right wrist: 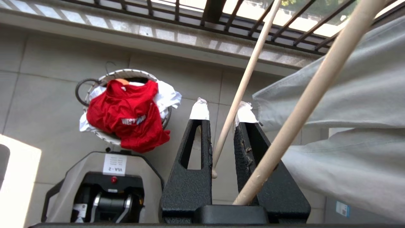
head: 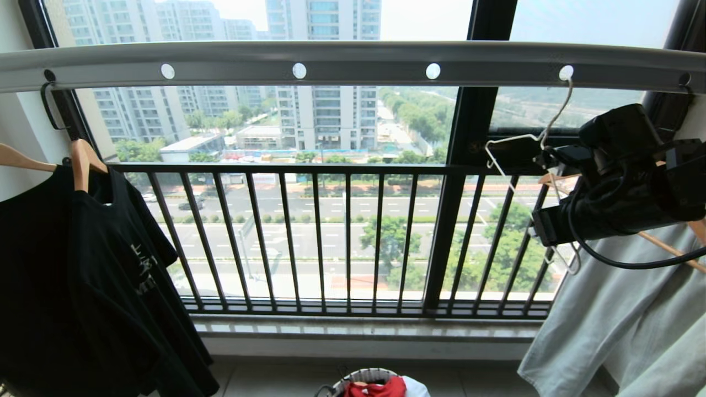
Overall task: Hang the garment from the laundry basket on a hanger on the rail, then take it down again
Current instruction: Pick up the clothes rack on the clothesline
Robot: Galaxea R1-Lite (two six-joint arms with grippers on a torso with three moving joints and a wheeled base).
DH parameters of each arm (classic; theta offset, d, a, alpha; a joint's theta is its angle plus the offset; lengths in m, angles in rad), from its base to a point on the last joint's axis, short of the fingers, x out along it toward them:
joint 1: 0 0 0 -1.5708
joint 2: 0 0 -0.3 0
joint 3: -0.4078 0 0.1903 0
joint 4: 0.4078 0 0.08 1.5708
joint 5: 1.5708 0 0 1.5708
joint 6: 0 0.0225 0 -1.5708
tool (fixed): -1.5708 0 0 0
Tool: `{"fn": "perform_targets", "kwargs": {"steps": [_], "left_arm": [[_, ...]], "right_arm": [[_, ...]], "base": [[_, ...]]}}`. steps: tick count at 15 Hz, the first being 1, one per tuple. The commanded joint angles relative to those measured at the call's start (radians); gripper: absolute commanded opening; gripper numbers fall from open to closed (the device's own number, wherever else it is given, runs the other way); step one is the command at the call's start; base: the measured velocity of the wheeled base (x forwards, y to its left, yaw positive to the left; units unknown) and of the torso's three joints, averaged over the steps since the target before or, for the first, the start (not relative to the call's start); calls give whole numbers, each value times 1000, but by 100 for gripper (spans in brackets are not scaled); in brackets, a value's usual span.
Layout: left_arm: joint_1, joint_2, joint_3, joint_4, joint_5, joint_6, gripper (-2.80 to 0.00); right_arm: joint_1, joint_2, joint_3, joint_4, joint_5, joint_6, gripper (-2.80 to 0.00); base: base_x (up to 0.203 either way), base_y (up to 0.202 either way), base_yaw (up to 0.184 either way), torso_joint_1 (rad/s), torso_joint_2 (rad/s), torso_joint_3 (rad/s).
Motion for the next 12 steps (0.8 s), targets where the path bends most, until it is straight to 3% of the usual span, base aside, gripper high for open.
{"fn": "perform_targets", "kwargs": {"steps": [1,12], "left_arm": [[0,0,0,-1,1,-1,-280],[0,0,0,0,1,-1,-280]], "right_arm": [[0,-9,1,3,-2,0,-280],[2,-107,21,1,-3,-4,-280]], "base": [[0,0,0,0,0,0],[0,0,0,0,0,0]]}}
